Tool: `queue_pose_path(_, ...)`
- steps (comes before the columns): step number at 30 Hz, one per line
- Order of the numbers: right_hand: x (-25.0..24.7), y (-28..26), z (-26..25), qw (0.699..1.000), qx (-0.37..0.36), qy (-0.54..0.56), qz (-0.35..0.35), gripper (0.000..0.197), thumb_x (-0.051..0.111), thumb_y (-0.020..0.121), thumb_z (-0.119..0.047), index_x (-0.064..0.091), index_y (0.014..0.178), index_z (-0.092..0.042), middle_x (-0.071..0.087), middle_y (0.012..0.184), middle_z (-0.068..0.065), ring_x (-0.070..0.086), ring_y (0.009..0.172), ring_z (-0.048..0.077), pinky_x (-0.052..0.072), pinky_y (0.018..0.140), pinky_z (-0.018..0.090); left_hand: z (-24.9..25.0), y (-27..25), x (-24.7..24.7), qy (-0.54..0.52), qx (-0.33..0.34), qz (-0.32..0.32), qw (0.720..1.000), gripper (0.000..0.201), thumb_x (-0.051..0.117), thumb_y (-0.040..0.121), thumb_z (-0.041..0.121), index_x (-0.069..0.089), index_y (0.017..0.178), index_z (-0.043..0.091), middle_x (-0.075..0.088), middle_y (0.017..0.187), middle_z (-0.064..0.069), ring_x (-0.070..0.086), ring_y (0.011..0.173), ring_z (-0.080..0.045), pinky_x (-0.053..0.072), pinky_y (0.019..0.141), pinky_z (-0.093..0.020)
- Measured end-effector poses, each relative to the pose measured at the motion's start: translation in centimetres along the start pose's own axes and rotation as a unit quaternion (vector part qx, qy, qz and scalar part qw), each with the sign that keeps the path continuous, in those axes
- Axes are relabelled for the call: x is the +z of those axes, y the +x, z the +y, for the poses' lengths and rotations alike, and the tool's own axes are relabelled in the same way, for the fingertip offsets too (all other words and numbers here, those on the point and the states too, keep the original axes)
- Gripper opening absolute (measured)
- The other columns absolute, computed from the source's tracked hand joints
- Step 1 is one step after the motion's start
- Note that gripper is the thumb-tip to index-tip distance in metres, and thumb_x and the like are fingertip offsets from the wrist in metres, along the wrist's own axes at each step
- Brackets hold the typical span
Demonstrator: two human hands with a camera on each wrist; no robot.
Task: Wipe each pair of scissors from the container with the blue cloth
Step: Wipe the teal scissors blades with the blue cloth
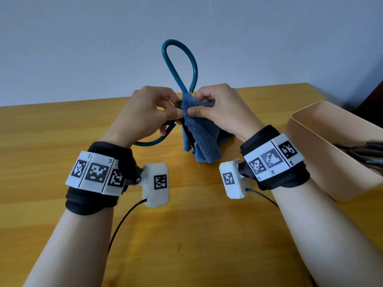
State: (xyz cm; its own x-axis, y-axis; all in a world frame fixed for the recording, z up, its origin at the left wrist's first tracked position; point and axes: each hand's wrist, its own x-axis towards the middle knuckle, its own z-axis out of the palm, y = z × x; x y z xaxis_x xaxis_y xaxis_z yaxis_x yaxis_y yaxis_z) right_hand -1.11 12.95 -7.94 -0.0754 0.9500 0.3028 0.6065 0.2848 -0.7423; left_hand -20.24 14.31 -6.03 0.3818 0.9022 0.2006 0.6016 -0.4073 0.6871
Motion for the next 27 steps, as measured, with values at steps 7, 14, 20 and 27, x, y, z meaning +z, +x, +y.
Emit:
queue_pose_path(7,0.03,0.13,0.10,0.999,-0.006,-0.031,-0.011,0.013,0.072,0.089,-0.018,0.071,0.090,-0.005,0.070,0.089,0.017,0.063,0.088,0.031,0.049,0.076,0.036,-0.12,0.03,0.11,0.006,0.000,-0.003,1.000,0.009,0.074,0.091,0.020,0.066,0.089,0.014,0.075,0.069,0.006,0.060,0.046,-0.017,0.040,0.047,-0.009)
queue_pose_path(14,0.04,0.07,0.28,1.000,0.015,0.005,0.000,0.017,0.077,0.086,-0.023,0.075,0.098,-0.011,0.072,0.088,-0.001,0.064,0.081,0.005,0.049,0.072,0.018,-0.15,0.02,-0.15,-0.003,-0.002,-0.003,1.000,0.010,0.074,0.092,0.021,0.066,0.089,0.016,0.076,0.072,0.005,0.060,0.046,-0.018,0.040,0.048,-0.009)
queue_pose_path(20,0.13,0.02,0.05,0.999,0.013,0.021,0.029,0.028,0.082,0.080,-0.029,0.068,0.079,-0.005,0.062,0.068,0.001,0.047,0.057,0.003,0.035,0.053,0.018,-0.16,-0.01,-0.36,-0.013,0.003,0.000,1.000,0.010,0.073,0.091,0.019,0.066,0.088,0.014,0.075,0.071,0.004,0.059,0.046,-0.016,0.039,0.049,-0.008)
queue_pose_path(27,-0.14,0.05,0.22,1.000,0.016,-0.009,-0.014,0.015,0.068,0.091,-0.011,0.077,0.103,-0.013,0.075,0.096,0.005,0.068,0.094,0.020,0.054,0.085,0.034,-0.27,0.04,-0.12,0.005,-0.006,0.004,1.000,0.009,0.074,0.091,0.021,0.067,0.090,0.015,0.075,0.070,0.005,0.061,0.048,-0.019,0.039,0.047,-0.009)
